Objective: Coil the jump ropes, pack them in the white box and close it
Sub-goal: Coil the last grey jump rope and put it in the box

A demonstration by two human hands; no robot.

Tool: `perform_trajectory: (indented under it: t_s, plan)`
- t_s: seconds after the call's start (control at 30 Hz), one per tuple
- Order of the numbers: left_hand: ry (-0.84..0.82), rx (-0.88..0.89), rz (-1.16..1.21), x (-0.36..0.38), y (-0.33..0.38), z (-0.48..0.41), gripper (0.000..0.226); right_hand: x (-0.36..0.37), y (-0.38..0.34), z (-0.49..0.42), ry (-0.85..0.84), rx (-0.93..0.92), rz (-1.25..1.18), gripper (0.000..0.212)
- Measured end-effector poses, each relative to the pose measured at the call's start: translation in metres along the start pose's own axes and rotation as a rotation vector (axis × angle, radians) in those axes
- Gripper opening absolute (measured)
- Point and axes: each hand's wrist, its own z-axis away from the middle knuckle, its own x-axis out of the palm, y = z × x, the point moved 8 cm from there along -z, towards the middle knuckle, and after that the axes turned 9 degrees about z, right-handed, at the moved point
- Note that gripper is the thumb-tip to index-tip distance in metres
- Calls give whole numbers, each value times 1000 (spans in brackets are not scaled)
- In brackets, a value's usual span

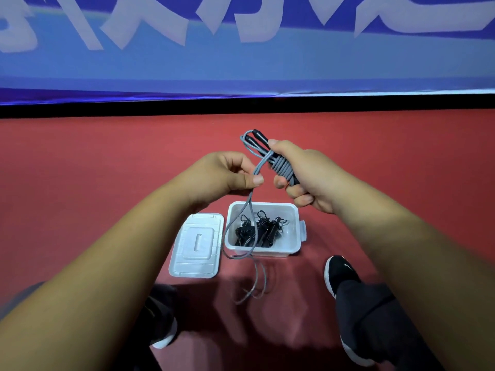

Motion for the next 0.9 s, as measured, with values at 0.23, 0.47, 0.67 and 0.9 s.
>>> perform_trajectory:
  t_s: [0.23, 0.47, 0.67, 0.9]
  plan:
    - [8, -17, -16, 3, 3, 2, 12, 9, -2, 3, -125, 54, -156, 35]
    - [63, 85, -192, -8, 18, -3, 16, 17, -7, 11, -262, 63, -227, 37]
    - [-25, 96, -291, 1, 25, 0, 10, 30, -5, 22, -474, 70, -162, 40]
    - [-135, 296, -657, -4, 35, 11, 26, 49, 10, 44, -807, 151, 49, 61]
